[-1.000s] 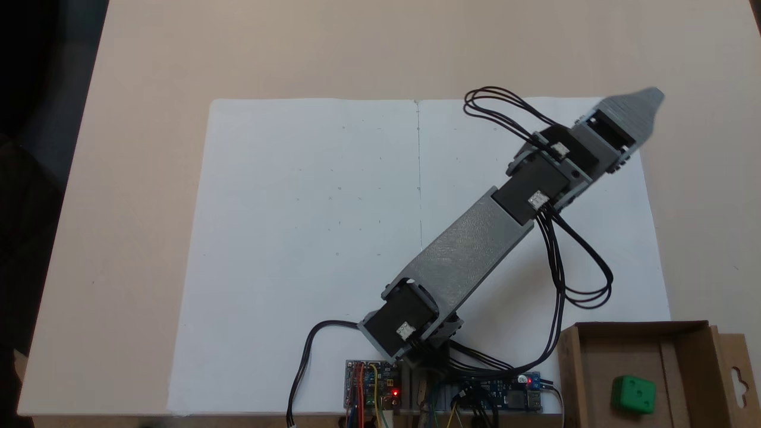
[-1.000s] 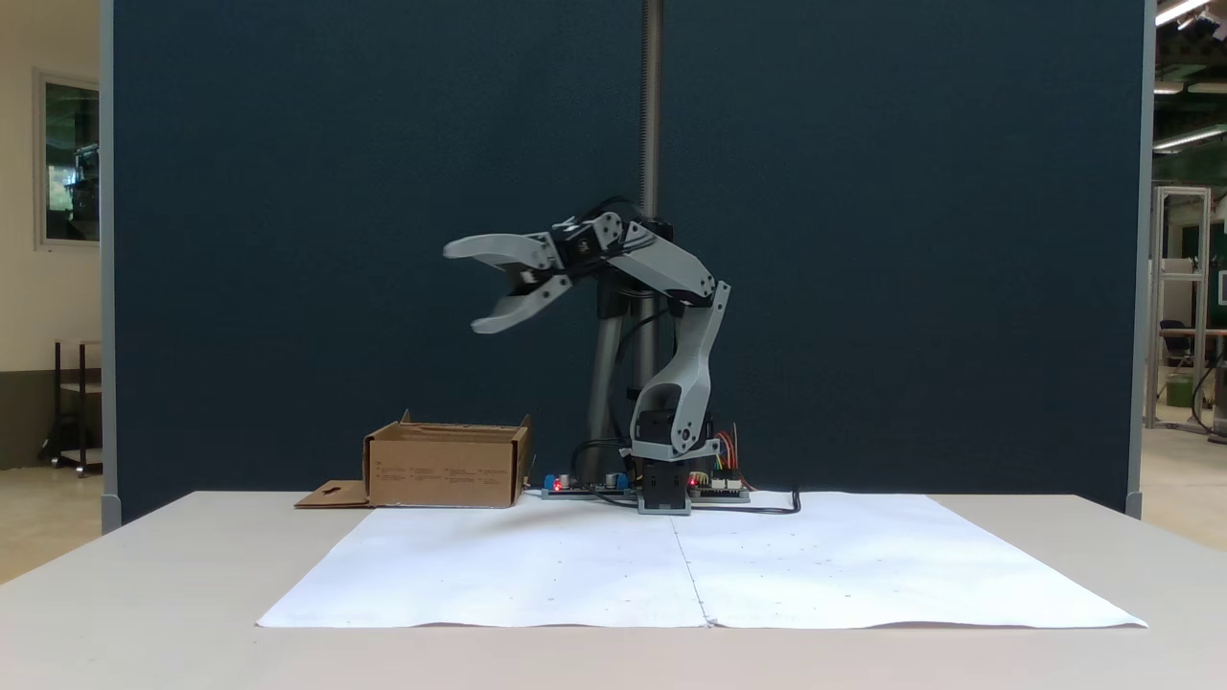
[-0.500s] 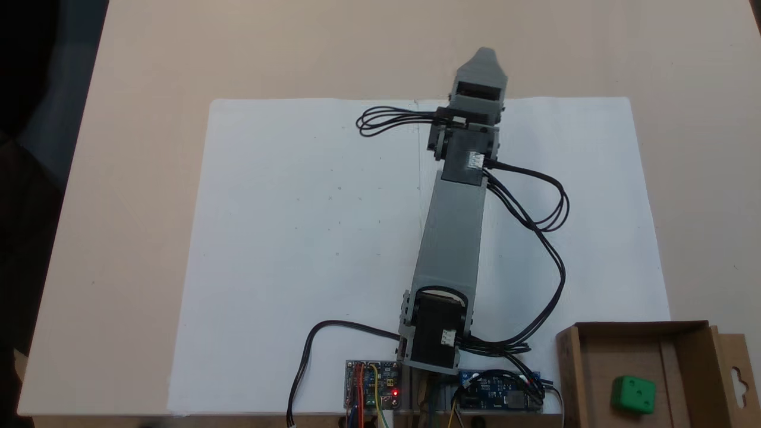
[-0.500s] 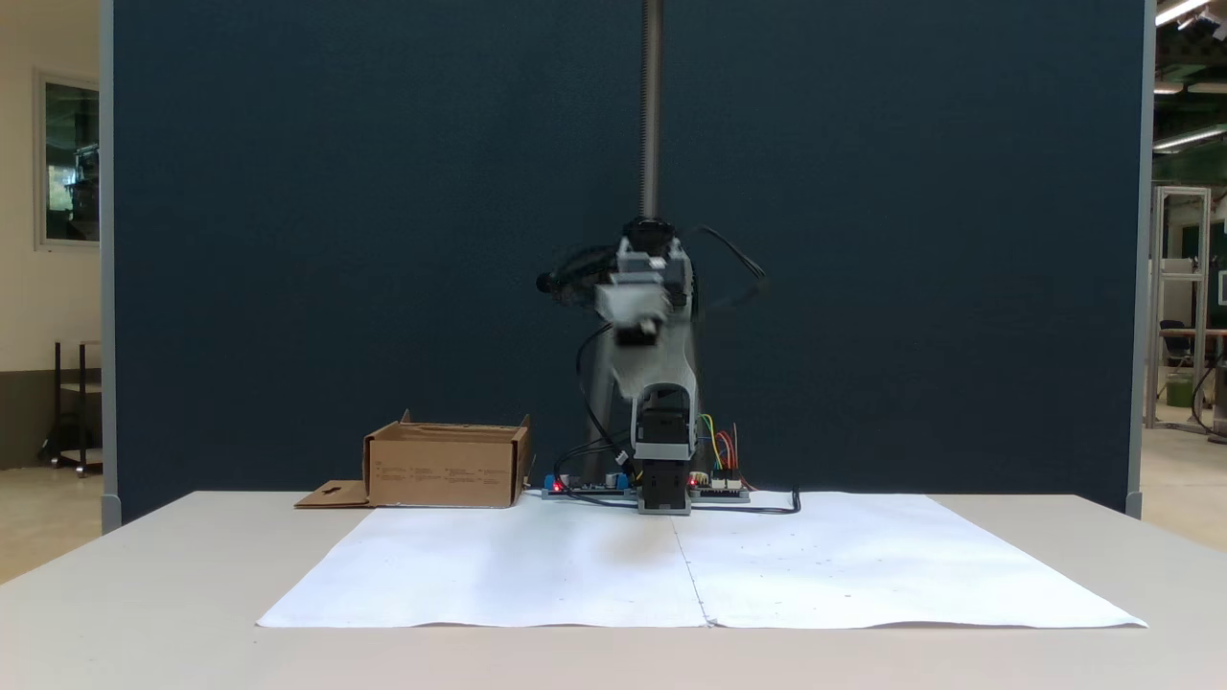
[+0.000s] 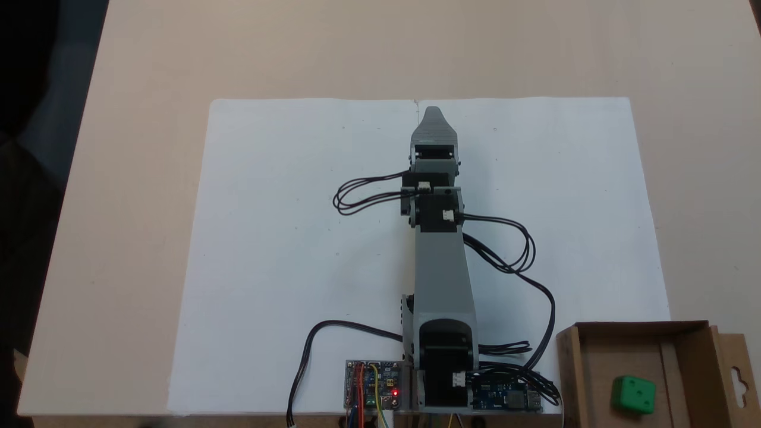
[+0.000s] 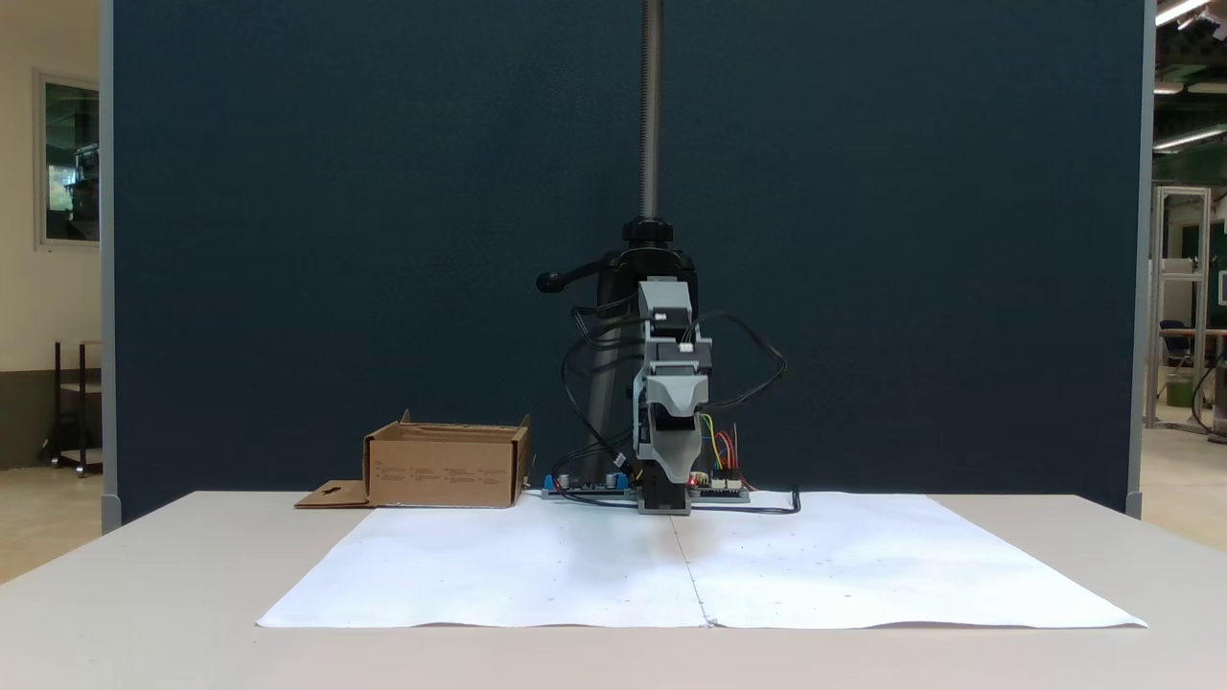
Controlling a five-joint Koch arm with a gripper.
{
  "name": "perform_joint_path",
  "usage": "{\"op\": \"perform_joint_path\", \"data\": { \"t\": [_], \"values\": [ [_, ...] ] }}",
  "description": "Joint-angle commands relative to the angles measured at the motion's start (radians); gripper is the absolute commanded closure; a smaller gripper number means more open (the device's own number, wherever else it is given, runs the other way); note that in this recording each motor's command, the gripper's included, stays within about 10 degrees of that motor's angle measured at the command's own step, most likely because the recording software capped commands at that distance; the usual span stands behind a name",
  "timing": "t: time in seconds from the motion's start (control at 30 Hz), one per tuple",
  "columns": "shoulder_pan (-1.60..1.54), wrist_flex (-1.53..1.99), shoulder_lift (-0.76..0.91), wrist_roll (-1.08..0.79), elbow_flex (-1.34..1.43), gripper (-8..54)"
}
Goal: Grasp a green dice and put it in the bin.
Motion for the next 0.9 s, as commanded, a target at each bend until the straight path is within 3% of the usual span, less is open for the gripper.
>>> {"op": "perform_joint_path", "data": {
  "t": [0.0, 0.87],
  "values": [
    [-0.012, -0.168, 0.063, 0.02, 0.04, 1.8],
    [0.014, -0.995, 0.249, -0.064, 0.634, 2.1]
  ]
}}
